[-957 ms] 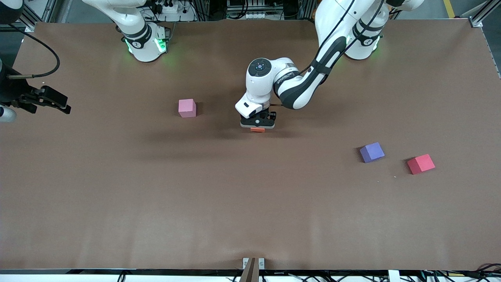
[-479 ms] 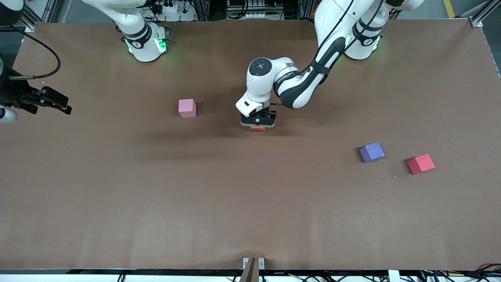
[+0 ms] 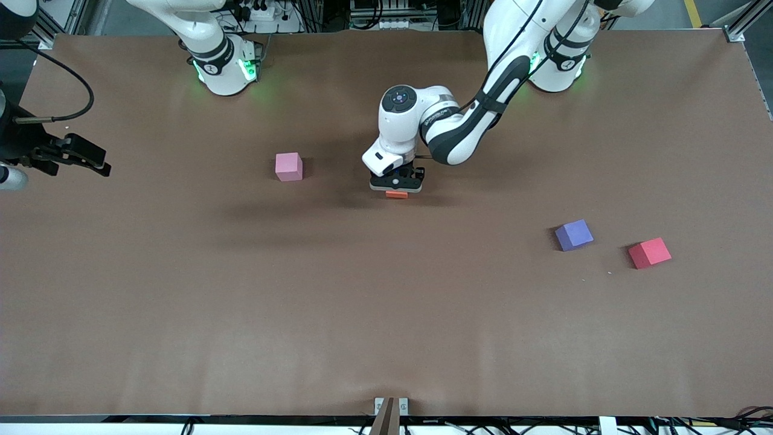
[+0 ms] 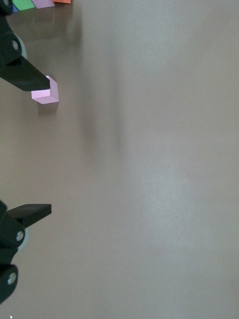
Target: Arrange blocks into number 1
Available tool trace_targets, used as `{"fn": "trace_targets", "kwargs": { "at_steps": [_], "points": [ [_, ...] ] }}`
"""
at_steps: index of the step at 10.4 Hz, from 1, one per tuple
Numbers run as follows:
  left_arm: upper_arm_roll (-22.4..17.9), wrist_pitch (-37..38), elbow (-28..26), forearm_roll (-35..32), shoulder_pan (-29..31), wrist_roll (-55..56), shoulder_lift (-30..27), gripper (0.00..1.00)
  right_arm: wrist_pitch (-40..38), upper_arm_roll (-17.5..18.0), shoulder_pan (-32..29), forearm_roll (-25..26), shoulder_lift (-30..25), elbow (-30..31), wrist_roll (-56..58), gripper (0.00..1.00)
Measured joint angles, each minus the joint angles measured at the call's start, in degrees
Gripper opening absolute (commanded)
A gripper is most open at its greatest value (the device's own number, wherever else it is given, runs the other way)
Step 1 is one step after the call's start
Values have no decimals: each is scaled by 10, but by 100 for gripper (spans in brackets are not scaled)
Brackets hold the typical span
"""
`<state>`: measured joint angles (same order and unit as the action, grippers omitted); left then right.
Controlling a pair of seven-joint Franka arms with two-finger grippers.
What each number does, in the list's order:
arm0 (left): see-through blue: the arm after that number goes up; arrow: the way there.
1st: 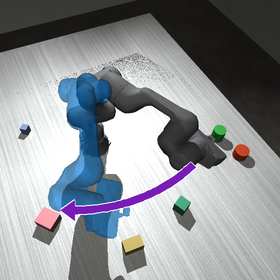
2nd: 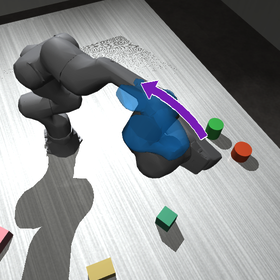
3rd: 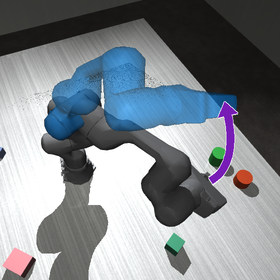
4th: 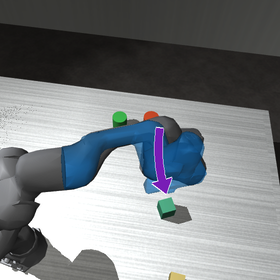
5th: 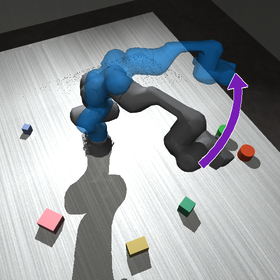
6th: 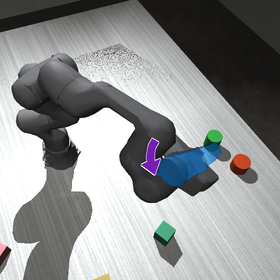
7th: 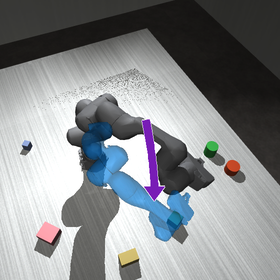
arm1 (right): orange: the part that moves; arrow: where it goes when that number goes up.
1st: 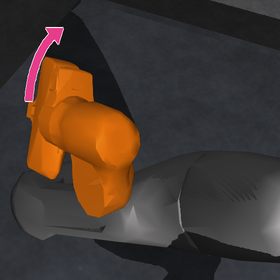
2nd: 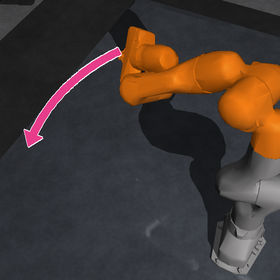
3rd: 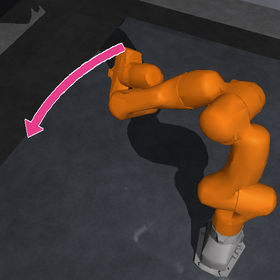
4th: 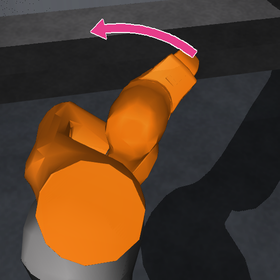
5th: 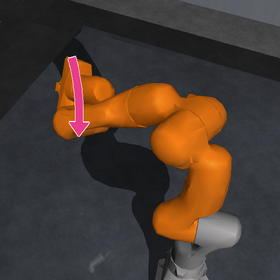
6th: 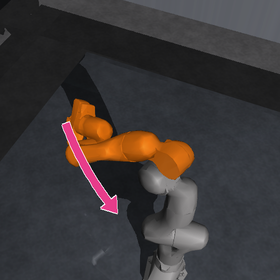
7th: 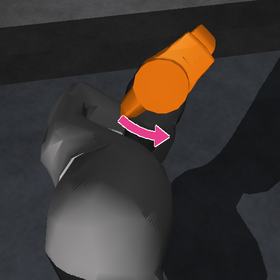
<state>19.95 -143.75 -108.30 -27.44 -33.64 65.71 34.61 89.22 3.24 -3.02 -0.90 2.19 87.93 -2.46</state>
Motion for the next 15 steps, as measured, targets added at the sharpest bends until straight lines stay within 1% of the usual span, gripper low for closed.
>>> {"fn": "trace_targets", "kwargs": {
  "at_steps": [1,2,7,9,12,15],
  "points": [
    [0,0,-2,-1,0,0,0,20,0,0,0,0,0,0,0,100],
    [0,0,-2,-1,0,0,0,99,0,0,0,0,0,0,0,100],
    [0,-6,7,-1,4,47,-12,100,0,0,0,0,1,0,0,100],
    [0,-6,19,-1,11,49,-35,100,0,0,0,0,1,0,0,100],
    [-2,-6,22,-1,30,47,-79,100,0,0,0,0,1,0,0,100],
    [-4,-4,23,-1,83,-27,-125,100,0,1,0,0,1,0,0,100]
  ]
}}
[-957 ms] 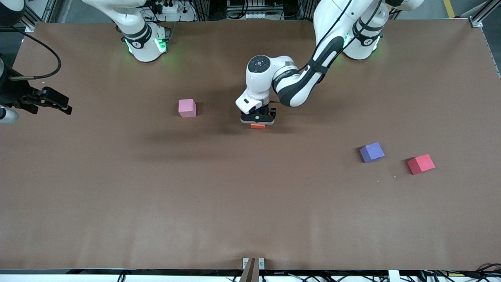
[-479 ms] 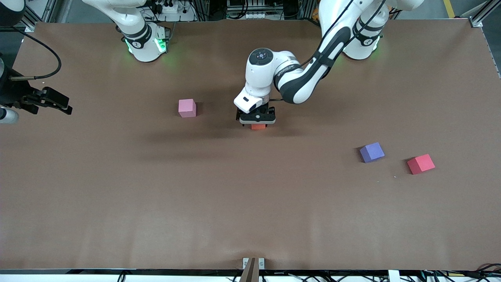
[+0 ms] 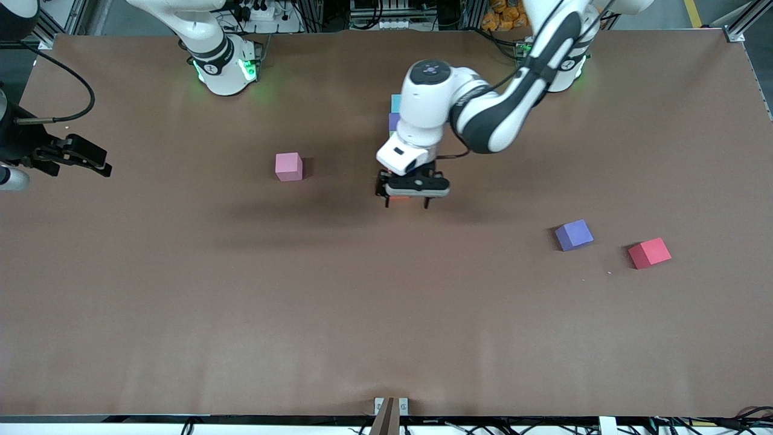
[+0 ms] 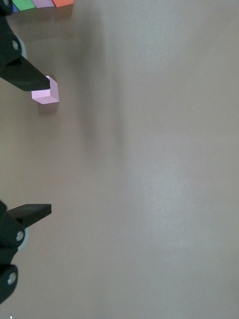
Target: Arrange blocks into number 1
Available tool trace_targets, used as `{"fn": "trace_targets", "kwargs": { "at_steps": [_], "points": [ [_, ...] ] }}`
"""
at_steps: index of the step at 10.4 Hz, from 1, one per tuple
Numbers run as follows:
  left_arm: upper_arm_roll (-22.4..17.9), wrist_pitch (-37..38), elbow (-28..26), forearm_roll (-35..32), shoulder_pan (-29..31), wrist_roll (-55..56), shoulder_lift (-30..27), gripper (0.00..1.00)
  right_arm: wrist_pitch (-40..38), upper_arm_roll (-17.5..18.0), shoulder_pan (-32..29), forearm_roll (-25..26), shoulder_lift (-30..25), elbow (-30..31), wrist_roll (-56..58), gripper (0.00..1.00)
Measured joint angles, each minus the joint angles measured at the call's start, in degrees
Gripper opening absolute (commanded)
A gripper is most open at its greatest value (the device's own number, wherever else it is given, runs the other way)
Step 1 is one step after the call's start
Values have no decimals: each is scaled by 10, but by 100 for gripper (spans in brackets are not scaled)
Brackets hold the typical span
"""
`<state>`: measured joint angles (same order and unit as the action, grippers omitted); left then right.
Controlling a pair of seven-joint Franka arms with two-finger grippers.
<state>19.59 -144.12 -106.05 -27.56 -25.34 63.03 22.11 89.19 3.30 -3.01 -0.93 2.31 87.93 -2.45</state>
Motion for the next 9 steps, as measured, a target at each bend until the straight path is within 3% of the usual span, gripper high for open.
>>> {"fn": "trace_targets", "kwargs": {
  "at_steps": [2,7,9],
  "points": [
    [1,26,1,18,46,-69,-31,100,0,0,0,0,0,0,0,100],
    [-4,232,55,160,155,-311,-133,100,0,1,0,0,0,0,0,100],
    [-29,313,88,193,187,-382,-152,100,0,0,0,0,0,0,0,100]
  ]
}}
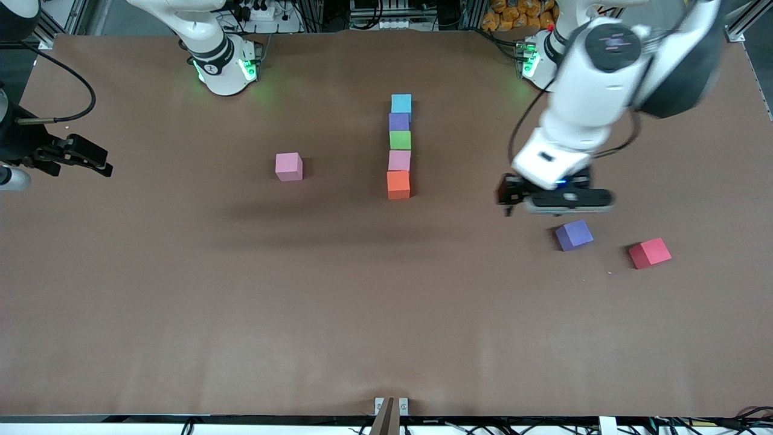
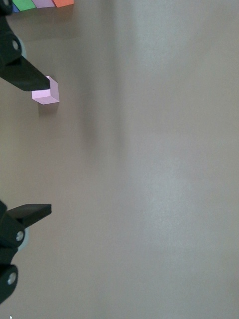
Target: Arrange blocks into number 1
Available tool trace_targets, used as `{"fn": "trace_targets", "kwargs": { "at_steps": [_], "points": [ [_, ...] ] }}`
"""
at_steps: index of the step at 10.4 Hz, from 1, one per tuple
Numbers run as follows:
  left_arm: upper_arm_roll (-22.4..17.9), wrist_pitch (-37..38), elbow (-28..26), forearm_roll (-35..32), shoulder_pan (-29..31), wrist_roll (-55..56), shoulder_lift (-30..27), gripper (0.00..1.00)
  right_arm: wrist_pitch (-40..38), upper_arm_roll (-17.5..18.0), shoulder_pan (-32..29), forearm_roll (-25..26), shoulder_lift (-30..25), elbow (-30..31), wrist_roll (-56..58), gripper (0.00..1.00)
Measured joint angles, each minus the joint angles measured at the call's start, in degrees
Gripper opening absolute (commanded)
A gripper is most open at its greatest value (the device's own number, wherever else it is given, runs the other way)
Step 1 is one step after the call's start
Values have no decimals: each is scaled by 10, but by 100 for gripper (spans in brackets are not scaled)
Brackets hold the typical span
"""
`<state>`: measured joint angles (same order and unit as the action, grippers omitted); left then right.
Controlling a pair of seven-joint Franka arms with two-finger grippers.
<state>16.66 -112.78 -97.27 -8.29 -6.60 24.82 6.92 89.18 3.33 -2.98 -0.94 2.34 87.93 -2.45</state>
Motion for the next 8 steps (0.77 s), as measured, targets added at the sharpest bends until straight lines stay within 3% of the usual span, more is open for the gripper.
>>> {"fn": "trace_targets", "kwargs": {
  "at_steps": [2,8],
  "points": [
    [-34,75,44,16,12,-35,-1,100,0,-1,0,0,0,-1,0,100],
    [-47,223,135,28,39,-37,-2,100,-1,-1,0,0,0,-3,0,100]
  ]
}}
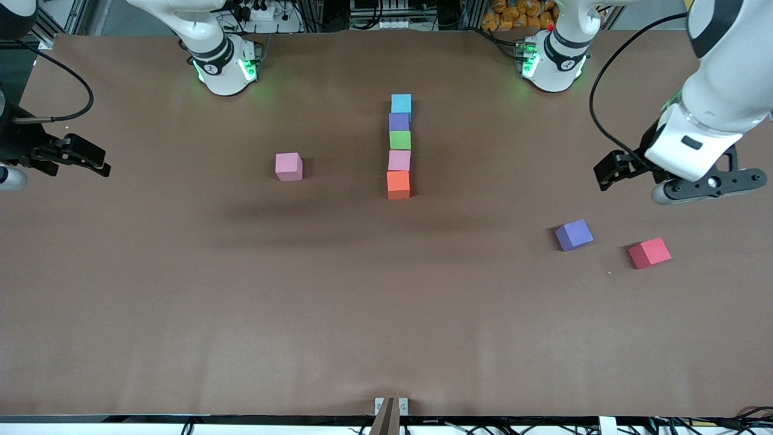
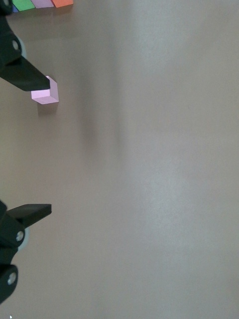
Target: Arrange blocks into number 1
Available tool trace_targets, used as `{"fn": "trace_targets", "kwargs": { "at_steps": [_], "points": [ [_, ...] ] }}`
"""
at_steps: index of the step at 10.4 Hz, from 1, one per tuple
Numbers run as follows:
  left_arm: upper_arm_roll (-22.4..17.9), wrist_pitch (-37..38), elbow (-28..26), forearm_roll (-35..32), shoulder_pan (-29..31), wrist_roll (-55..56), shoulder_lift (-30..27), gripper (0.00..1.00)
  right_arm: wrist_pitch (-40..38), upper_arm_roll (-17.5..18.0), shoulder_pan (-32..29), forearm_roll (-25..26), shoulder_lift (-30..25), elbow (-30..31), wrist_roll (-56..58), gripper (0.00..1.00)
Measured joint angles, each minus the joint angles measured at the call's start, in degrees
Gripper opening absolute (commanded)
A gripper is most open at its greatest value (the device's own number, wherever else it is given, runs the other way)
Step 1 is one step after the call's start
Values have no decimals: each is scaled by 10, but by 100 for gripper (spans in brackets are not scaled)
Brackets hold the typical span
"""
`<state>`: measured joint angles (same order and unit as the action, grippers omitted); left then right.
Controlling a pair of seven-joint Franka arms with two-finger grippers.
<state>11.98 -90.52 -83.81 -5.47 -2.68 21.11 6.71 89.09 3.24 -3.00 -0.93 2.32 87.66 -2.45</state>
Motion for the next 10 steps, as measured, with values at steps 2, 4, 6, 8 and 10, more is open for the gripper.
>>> {"fn": "trace_targets", "kwargs": {
  "at_steps": [2,4,6,8,10],
  "points": [
    [-5,10,10,0,0,-1,-9,100,-1,0,0,0,0,0,0,100],
    [-11,17,13,0,0,-15,-23,100,-1,0,0,0,0,0,0,100],
    [-38,20,13,15,-3,-39,-36,100,-1,0,0,0,0,0,0,100],
    [-74,22,13,29,-19,-68,-42,100,-1,0,0,0,0,0,0,100],
    [-109,22,13,32,-55,-79,-42,100,-1,0,0,0,0,0,0,100]
  ]
}}
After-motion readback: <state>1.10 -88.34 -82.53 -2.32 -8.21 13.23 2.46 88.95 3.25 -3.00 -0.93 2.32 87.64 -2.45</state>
